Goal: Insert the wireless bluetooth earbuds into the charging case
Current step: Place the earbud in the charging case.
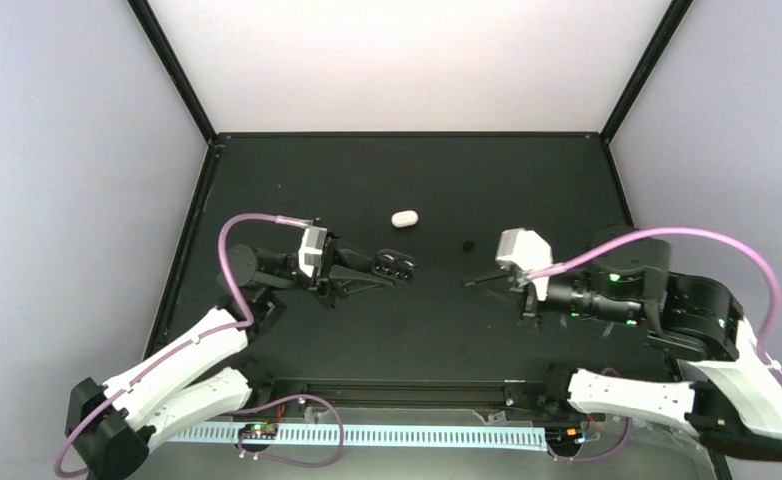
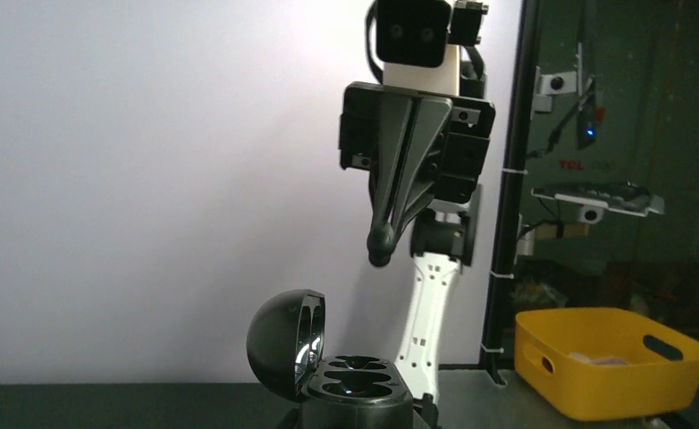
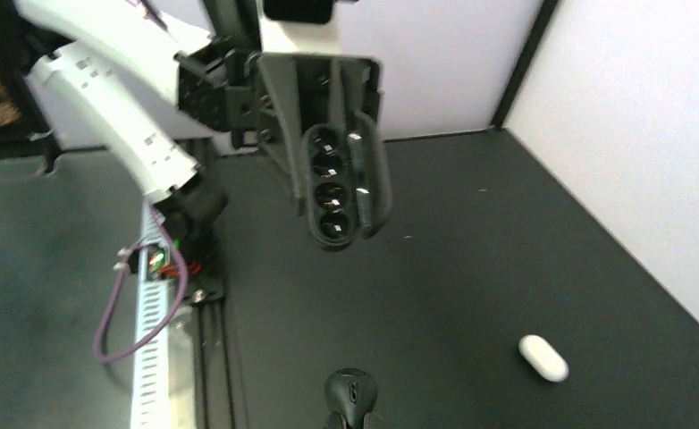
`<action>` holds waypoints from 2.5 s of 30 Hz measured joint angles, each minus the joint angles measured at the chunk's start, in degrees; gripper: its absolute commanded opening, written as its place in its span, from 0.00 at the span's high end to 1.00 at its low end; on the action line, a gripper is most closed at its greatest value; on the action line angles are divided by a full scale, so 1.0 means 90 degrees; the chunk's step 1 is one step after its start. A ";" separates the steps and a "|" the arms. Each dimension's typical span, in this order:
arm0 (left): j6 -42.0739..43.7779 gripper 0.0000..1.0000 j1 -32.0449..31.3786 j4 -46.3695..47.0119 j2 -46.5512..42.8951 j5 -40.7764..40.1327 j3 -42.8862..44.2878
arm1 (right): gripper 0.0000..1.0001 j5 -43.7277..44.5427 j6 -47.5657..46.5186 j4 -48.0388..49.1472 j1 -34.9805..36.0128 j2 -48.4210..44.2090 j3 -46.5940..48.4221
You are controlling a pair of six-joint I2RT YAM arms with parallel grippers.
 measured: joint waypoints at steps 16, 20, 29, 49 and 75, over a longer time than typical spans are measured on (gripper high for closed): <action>0.1622 0.98 0.0000 -0.2344 -0.1129 0.0291 0.0019 | 0.99 0.0894 -0.0396 -0.0386 0.2108 0.1744 0.1061; 0.1734 0.99 0.0000 -0.2484 -0.1156 0.0323 0.0019 | 0.99 0.0833 -0.0396 -0.0379 0.2161 0.1967 0.1158; 0.1778 0.98 0.0000 -0.2611 -0.1285 0.0396 0.0019 | 0.99 0.0988 -0.0398 -0.0148 0.2356 0.2195 0.1171; 0.1807 0.98 0.0000 -0.2739 -0.1394 0.0408 0.0019 | 0.99 0.1749 -0.0396 0.0148 0.2482 0.2613 0.1149; 0.1535 0.98 0.0000 -0.2596 -0.1515 0.0398 0.0019 | 0.99 0.1974 -0.0342 0.0209 0.2499 0.2696 0.1132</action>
